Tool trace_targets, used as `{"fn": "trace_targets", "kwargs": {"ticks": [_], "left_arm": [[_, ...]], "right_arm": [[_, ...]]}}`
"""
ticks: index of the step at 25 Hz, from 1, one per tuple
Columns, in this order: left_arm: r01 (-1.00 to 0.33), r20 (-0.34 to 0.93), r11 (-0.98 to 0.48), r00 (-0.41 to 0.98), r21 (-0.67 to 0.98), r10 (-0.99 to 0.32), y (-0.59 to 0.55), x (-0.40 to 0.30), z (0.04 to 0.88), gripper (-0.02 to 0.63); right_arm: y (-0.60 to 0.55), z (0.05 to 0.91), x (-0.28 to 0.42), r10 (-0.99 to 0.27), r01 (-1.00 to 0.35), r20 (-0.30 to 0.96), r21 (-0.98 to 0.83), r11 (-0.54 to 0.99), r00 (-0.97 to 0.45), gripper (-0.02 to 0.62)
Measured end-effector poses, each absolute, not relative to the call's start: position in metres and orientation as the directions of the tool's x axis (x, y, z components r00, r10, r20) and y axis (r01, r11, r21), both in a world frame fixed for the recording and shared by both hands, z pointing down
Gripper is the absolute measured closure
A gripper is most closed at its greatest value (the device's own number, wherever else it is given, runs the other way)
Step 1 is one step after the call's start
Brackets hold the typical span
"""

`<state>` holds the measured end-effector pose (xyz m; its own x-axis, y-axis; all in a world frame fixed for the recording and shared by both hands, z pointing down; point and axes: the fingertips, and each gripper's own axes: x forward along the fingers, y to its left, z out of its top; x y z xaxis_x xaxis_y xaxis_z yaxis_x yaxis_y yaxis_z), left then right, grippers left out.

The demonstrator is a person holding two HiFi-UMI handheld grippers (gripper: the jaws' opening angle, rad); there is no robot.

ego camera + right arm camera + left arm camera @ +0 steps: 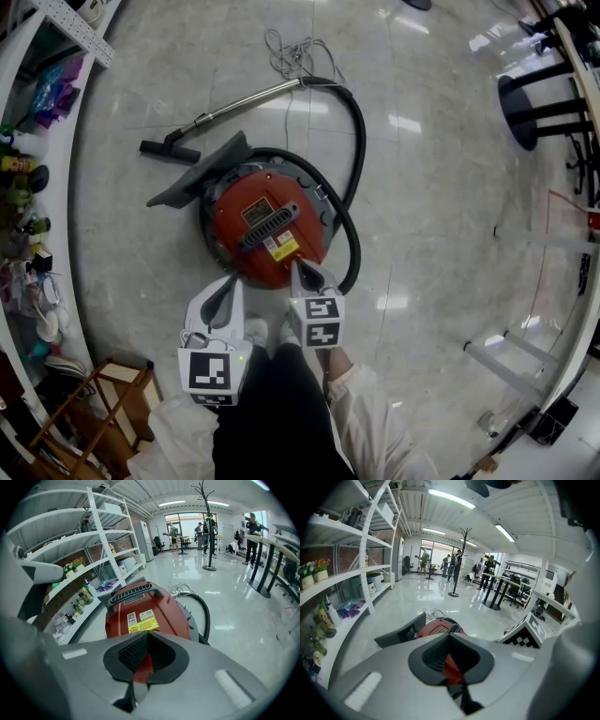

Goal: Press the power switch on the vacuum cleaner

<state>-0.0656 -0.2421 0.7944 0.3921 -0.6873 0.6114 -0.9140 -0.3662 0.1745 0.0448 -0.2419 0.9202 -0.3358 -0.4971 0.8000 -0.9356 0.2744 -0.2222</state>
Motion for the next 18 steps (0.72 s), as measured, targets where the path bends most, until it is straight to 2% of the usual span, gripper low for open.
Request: {"fn": "trace_targets", "kwargs": {"ticks": [18], "left_arm": [[-0.913,0.616,-0.371,0.394,0.172,-0.683,-0.2423,-0.0609,0.7943,0.606]], "right_arm": [[-0.2411,0.9219,0.0486,-0.495,-0.937,0.805,-0.211,0.279,-0.329,0.594]]}}
